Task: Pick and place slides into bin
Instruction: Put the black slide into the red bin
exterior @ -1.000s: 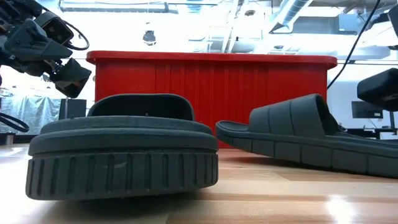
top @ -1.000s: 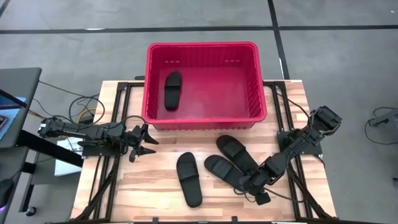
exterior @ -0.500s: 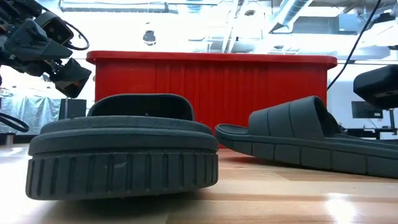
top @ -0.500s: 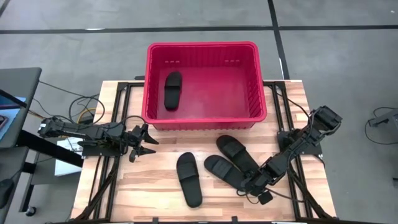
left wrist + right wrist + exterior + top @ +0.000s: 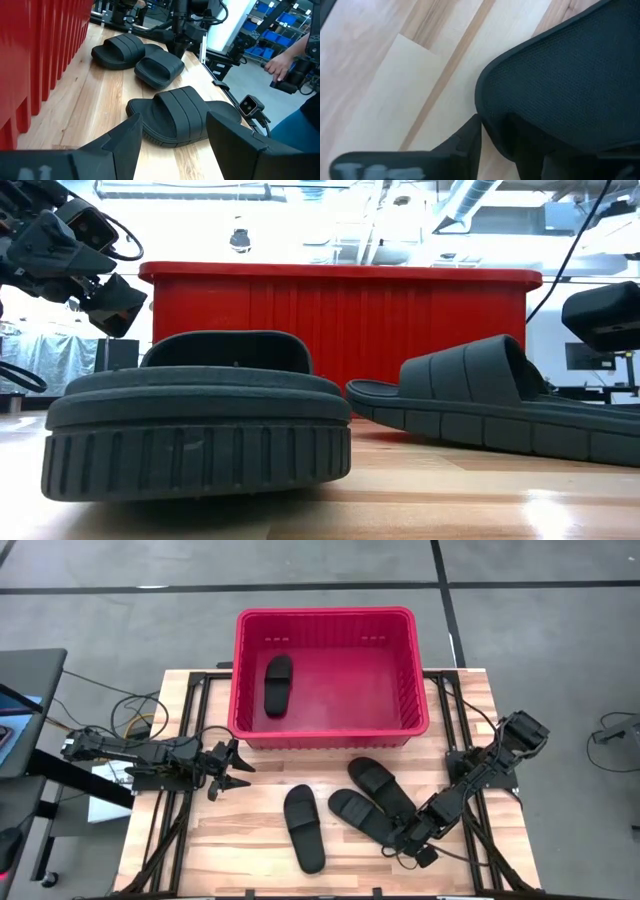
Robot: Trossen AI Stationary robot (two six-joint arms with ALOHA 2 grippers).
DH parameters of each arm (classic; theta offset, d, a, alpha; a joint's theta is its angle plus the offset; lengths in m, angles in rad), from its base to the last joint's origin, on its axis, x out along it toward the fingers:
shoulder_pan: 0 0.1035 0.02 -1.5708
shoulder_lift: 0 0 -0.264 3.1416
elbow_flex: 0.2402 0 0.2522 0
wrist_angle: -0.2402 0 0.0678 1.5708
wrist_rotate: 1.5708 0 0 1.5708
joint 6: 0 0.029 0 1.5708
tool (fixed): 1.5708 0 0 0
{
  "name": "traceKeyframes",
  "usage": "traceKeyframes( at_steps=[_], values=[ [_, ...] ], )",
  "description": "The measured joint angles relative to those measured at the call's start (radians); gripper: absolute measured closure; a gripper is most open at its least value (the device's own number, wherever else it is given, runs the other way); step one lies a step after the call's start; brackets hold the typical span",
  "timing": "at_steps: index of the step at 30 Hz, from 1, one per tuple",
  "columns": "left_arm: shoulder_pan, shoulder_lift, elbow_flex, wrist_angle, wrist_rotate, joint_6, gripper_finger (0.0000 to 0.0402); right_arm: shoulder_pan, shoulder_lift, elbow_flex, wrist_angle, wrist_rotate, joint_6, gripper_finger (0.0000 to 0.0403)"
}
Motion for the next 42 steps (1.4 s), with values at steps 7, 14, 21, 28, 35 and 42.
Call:
traceKeyframes(
  at_steps=[7, 14, 21, 28, 35, 42],
  values=[
    [0.000, 0.000, 0.000, 0.000, 0.000, 0.000, 0.0191, -0.001, 0.002, 0.000, 0.007, 0.002, 0.000, 0.0338],
    [0.000, 0.000, 0.000, 0.000, 0.000, 0.000, 0.0191, -0.012, 0.002, 0.000, 0.007, -0.018, 0.043, 0.0381],
    [0.000, 0.000, 0.000, 0.000, 0.000, 0.000, 0.0191, -0.018, 0.002, 0.000, 0.004, -0.049, 0.093, 0.0398],
    [0.000, 0.000, 0.000, 0.000, 0.000, 0.000, 0.0191, -0.021, -0.024, -0.002, -0.004, -0.054, 0.114, 0.0401],
    [0.000, 0.000, 0.000, 0.000, 0.000, 0.000, 0.0191, -0.012, -0.038, 0.063, -0.115, -0.037, 0.085, 0.0402],
    [0.000, 0.000, 0.000, 0.000, 0.000, 0.000, 0.0191, -0.011, -0.037, 0.149, -0.266, -0.002, 0.021, 0.0403]
  ],
)
